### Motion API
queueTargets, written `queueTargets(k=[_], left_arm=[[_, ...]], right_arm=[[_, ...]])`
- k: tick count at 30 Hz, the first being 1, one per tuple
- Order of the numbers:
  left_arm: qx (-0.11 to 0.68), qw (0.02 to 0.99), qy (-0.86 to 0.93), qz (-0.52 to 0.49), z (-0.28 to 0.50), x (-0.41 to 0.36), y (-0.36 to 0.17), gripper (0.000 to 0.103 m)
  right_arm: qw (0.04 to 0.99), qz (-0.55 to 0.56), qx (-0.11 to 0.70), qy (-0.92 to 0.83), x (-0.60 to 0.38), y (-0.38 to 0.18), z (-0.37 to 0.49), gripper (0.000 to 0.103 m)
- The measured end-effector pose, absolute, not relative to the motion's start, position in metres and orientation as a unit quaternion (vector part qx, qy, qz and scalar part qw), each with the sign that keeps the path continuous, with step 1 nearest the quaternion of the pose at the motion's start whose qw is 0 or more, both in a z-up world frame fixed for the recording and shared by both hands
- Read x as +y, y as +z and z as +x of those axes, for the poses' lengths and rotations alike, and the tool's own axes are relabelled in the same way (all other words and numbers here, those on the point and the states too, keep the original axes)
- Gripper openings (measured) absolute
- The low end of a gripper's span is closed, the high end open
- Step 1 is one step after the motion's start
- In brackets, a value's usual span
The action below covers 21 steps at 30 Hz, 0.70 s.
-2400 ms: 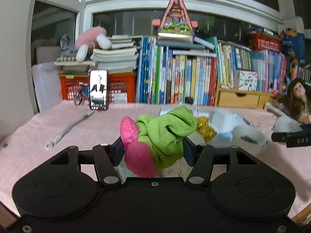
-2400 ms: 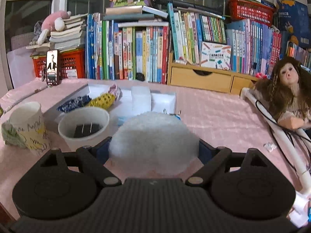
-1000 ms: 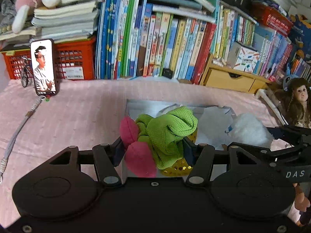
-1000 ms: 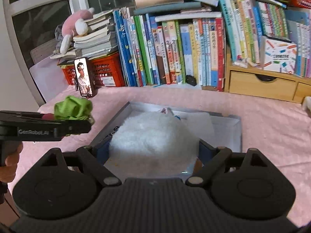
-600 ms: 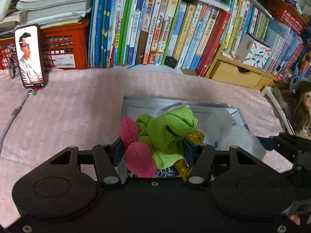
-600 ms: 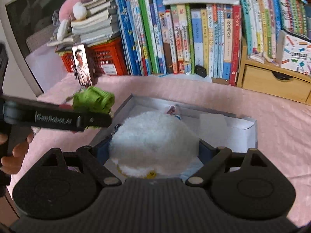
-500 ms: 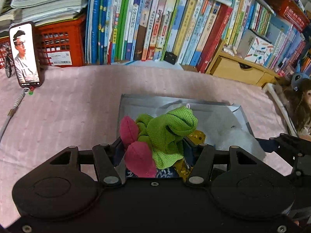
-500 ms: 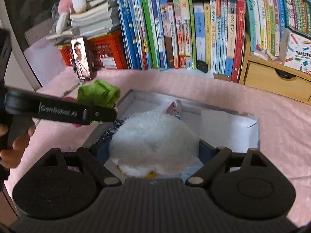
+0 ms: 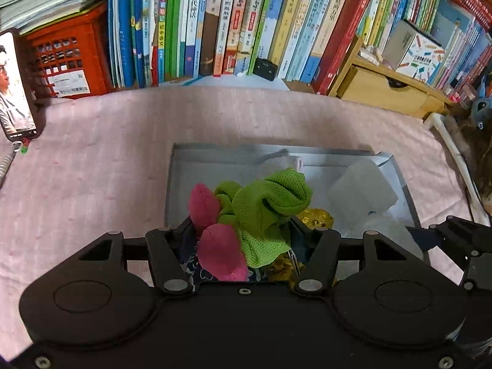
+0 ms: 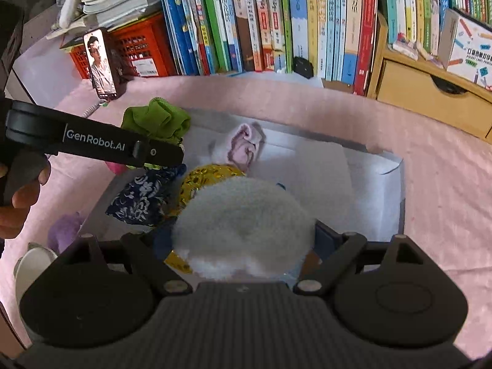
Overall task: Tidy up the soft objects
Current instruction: 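Lower the scrunchies into the tray and open the left tool while the right tool releases the fluffy ball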
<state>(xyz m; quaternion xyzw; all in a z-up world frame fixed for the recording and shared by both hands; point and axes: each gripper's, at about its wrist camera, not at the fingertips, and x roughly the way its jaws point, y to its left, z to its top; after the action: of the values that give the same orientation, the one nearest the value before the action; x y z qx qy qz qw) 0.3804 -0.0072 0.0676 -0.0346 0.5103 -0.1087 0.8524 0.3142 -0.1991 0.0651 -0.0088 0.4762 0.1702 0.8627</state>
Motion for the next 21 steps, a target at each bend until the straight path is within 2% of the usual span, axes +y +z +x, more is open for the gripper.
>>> queueTargets(k=[16, 21], left_arm=[[0.532, 0.839, -0.111, -0.033, 0.395, -0.018, 0.045, 0.059], [0.532, 0.839, -0.110, -0.036, 0.397, -0.018, 0.044, 0.064]], right_arm=[[0.852, 0.000, 0.500, 0.158, -0.208, 0.043, 0.326, 0.089], [0.851, 0.008, 0.501, 0.158, -0.210, 0.040, 0.328, 0.090]])
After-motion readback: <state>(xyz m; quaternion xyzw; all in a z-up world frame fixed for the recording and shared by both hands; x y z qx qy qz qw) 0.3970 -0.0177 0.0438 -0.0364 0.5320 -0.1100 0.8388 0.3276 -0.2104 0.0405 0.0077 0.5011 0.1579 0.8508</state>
